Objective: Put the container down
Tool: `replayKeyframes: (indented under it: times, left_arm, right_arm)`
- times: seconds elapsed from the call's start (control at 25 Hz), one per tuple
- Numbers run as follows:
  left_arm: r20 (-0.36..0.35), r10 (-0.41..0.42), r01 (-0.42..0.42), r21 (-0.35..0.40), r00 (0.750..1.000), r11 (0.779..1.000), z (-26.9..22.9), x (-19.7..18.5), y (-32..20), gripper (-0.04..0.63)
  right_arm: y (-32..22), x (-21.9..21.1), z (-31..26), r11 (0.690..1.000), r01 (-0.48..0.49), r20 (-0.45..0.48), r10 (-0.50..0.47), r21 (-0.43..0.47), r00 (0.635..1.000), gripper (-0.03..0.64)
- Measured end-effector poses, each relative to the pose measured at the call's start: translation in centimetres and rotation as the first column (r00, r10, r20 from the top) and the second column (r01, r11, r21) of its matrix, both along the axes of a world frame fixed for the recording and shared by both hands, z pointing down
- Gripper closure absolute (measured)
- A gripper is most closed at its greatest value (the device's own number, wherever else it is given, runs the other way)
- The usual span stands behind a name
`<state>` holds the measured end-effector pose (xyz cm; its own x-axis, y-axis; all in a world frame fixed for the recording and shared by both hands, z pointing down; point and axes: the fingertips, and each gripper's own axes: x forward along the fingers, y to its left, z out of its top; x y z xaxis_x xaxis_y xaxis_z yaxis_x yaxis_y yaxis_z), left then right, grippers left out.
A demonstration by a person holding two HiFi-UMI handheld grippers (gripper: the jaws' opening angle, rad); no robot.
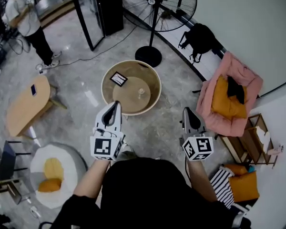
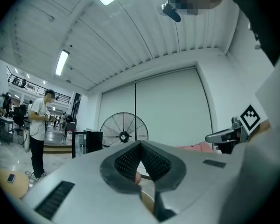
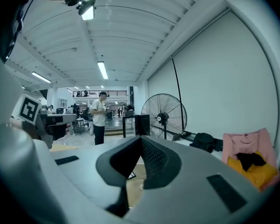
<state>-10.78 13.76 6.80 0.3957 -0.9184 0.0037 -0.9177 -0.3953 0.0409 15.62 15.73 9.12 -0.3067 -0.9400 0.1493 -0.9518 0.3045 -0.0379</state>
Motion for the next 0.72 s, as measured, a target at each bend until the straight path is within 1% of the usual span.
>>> replayKeyframes:
  times: [0.08, 0.16, 0.24, 0.28, 0.36, 0.48, 0.6, 0.72]
  left_arm:
    - [0.004, -0.029, 0.029, -0.004, 1.0, 1.0, -0.5, 0.9, 0.1, 0.575]
    - [0.01, -0.039, 0.039, -0.003, 0.999, 0.999, -0.7, 2.3, 0.1, 0.575]
    - [0.04, -0.011, 0.01, 0.028, 0.999, 1.0, -0.7, 4.2, 0.4, 0.575]
    - [0.044, 0.005, -0.007, 0.039, 0.999, 0.999, -0.8, 5.1, 0.6, 0.575]
    - [0.029, 0.016, -0.017, 0.036, 0.999, 0.999, -0.7, 6.3, 1.0, 0.575]
    - [0.003, 0.0, 0.0, 0.015, 1.0, 1.0, -0.4, 7.0, 1.4, 0.575]
    - [0.009, -0.002, 0.002, 0.017, 1.0, 1.0, 0.1, 7.4, 1.0, 0.575]
    - [0.001, 0.0, 0.0, 0.012, 1.0, 1.0, 0.6, 7.8, 0.8, 0.575]
  right_arm:
    - [0.3, 1.1, -0.1, 1.0, 0.001, 0.004, -0.001, 0.015, 1.0, 0.595]
    - [0.3, 2.0, 0.0, 1.0, 0.015, 0.014, -0.015, 0.006, 1.0, 0.595]
    - [0.3, 2.6, -0.1, 1.0, 0.031, 0.007, -0.031, 0.0, 0.999, 0.595]
    - [0.3, 2.8, -0.2, 0.999, 0.038, 0.0, -0.038, 0.001, 0.999, 0.595]
    - [0.6, 3.1, -0.5, 0.999, 0.051, -0.012, -0.051, 0.006, 0.999, 0.595]
    - [0.9, 3.4, -0.9, 0.998, 0.068, -0.018, -0.068, 0.008, 0.998, 0.595]
    - [0.4, 3.1, -0.5, 0.997, 0.076, -0.021, -0.076, 0.0, 0.997, 0.595]
    - [-0.1, 3.0, 0.3, 0.997, 0.074, -0.014, -0.075, -0.026, 0.997, 0.595]
